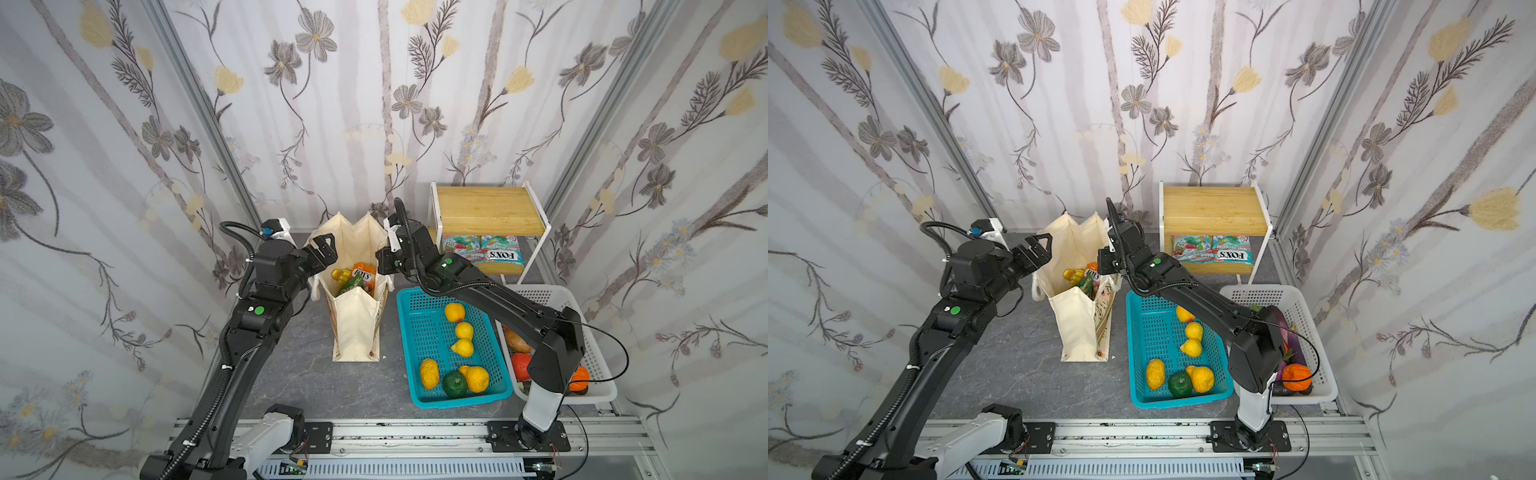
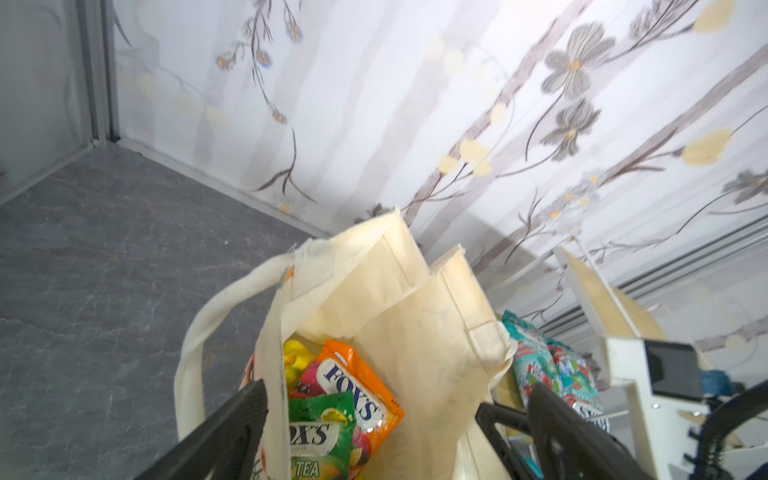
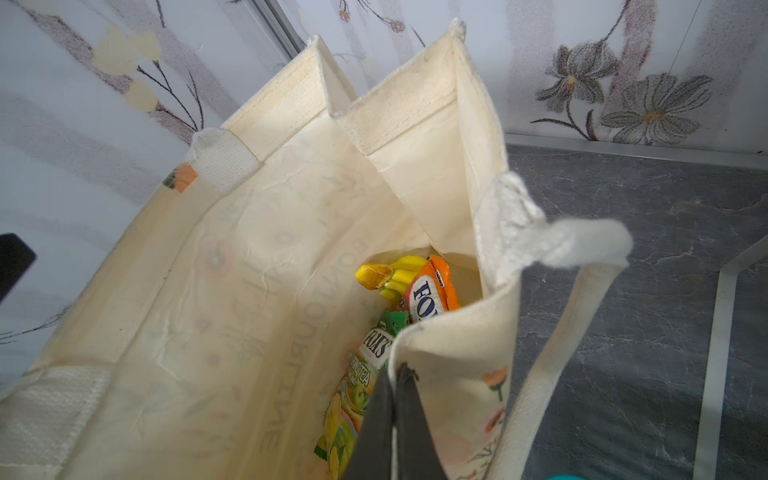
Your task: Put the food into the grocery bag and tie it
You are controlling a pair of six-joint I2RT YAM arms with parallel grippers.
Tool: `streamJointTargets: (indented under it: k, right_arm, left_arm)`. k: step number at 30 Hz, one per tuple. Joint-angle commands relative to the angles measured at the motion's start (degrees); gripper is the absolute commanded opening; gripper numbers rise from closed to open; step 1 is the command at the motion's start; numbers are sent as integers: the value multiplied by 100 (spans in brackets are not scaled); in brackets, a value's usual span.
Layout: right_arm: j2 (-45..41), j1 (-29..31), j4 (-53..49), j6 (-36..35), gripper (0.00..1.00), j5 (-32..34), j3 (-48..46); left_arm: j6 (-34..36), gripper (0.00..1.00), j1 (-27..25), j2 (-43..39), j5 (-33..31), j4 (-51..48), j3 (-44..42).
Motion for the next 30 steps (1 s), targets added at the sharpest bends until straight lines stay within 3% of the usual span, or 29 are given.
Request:
streamJointTargets:
  k: [1,6,9,11,14,16,21,30]
  right_arm:
    - [-52,-20,91,9,0,65,-41]
    - [-146,-38,185,-13,1,-55,-192]
    - [-161,-55,227,-37,7,-92,-236]
    - [-158,-64,218,-57,18,-133,-235]
    - [-215,-73,229,-64,46,-154,-290]
    - [-269,-73,255,-82,55,-167,-331]
    - [-309,-82,265,-145,59,-150,-349]
    - [-409,-91,315,-171,59,-115,-463]
  left_arm:
    - [-726,100,447,-271,267,231,-27]
    - [-1827,100,986,-1066,201,288,-669]
    - [-2852,100,1387,-1361,636,292,-1197]
    - [-3571,100,1553,-1459,1019,322,-1573]
    - [-4070,100,1586,-1557,1136,340,-1927]
    - [-4314,100,1587,-1585,1200,422,-2127]
    - [-5109,100,1585,-1752,1417,845,-2741]
    - [-5753,100,1388,-1569,1633,1637,-3385]
